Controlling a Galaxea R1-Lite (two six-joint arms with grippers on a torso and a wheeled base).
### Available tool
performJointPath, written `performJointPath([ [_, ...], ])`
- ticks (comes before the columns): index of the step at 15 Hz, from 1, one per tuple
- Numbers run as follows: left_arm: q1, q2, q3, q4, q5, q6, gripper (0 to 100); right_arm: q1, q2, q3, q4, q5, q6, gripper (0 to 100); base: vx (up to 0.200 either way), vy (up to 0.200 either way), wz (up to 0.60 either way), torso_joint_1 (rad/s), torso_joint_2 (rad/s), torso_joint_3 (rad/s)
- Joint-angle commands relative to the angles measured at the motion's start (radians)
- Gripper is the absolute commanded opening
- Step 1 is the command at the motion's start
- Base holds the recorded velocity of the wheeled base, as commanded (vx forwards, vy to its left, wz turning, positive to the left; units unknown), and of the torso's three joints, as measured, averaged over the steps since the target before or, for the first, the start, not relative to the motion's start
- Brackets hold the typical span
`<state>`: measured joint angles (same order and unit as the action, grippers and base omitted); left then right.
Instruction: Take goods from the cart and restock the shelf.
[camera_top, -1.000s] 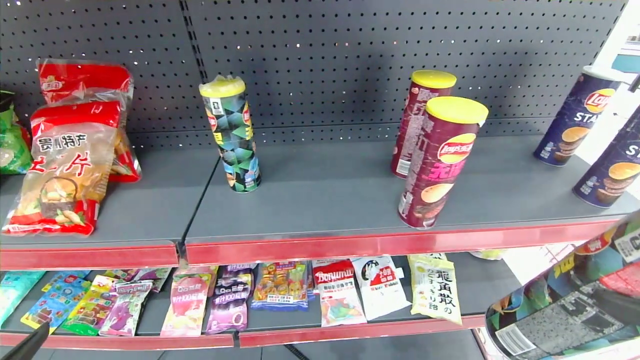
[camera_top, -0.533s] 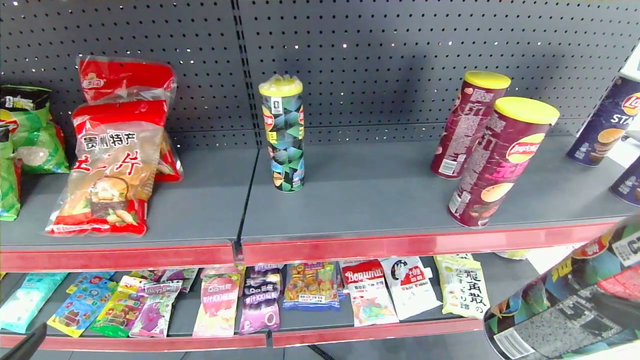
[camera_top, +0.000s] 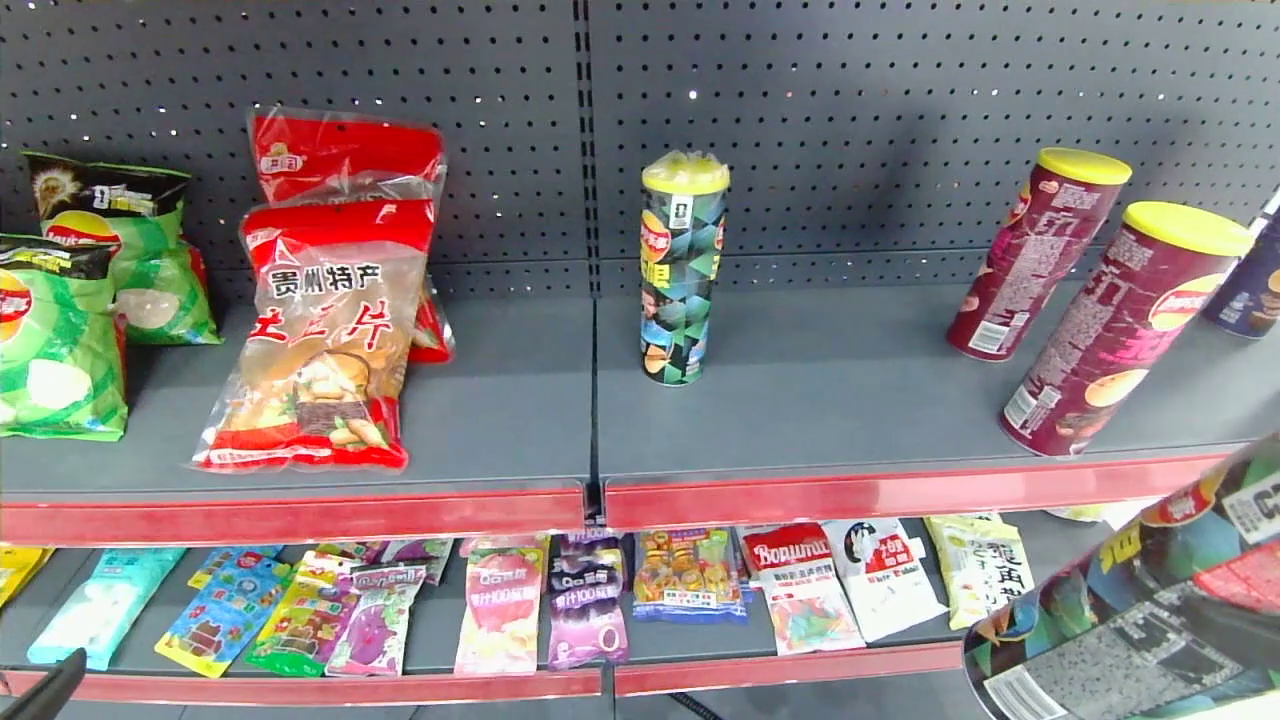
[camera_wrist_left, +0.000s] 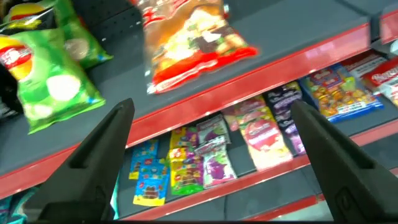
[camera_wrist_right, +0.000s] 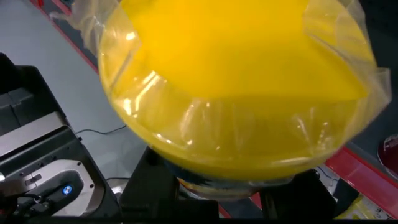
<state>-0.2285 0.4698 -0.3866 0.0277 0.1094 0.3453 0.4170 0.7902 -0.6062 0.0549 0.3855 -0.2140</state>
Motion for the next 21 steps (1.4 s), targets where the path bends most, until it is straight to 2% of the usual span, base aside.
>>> performJointPath([
  [1, 0.001, -0.013, 0.003, 0.001, 0.0, 0.004, 100, 0.0, 0.001, 0.003, 0.0, 0.001, -0.001, 0, 0.0, 0.0, 0.0, 0.0, 0.0, 0.0],
  [3, 0.001, -0.014, 0.006, 0.003, 0.007, 0.004, 100, 0.0, 0.003, 0.003, 0.0, 0.003, -0.001, 0, 0.0, 0.0, 0.0, 0.0, 0.0, 0.0],
  [9, 0.001, -0.013, 0.011, 0.003, 0.007, 0.004, 100, 0.0, 0.006, 0.005, 0.0, 0.012, 0.001, 0, 0.2, 0.0, 0.0, -0.002, 0.0, 0.004],
  [13, 0.0, -0.016, 0.018, 0.005, 0.001, 0.011, 100, 0.0, 0.011, 0.005, 0.0, 0.012, 0.002, 0, 0.0, 0.0, 0.0, 0.0, 0.0, 0.0],
  [14, 0.0, -0.011, 0.025, 0.005, -0.002, 0.041, 100, 0.0, 0.011, 0.005, 0.0, 0.015, 0.002, 0, 0.0, 0.0, 0.0, 0.0, 0.0, 0.0],
  [15, -0.002, -0.003, 0.025, 0.005, -0.005, 0.057, 100, 0.0, 0.011, 0.005, 0.0, 0.015, 0.002, 0, 0.0, 0.0, 0.0, 0.0, 0.0, 0.0],
  [17, -0.005, 0.076, -0.017, -0.005, -0.028, 0.057, 100, 0.0, 0.007, -0.003, -0.001, 0.016, 0.002, 0, 0.0, 0.0, 0.0, 0.0, 0.0, 0.0],
  [18, -0.006, 0.145, -0.072, -0.005, -0.051, 0.041, 100, 0.002, 0.006, -0.001, -0.001, 0.026, -0.001, 0, 0.0, 0.0, 0.0, 0.0, 0.0, 0.0],
  [20, -0.023, 0.337, -0.215, -0.02, -0.206, -0.049, 100, 0.0, 0.009, -0.012, -0.001, 0.058, 0.001, 0, 0.0, 0.0, 0.0, 0.0, 0.0, 0.0],
  [21, -0.031, 0.415, -0.261, -0.054, -0.224, -0.043, 100, 0.0, 0.011, -0.01, -0.001, 0.059, 0.001, 0, 0.0, 0.0, 0.0, 0.0, 0.0, 0.0],
])
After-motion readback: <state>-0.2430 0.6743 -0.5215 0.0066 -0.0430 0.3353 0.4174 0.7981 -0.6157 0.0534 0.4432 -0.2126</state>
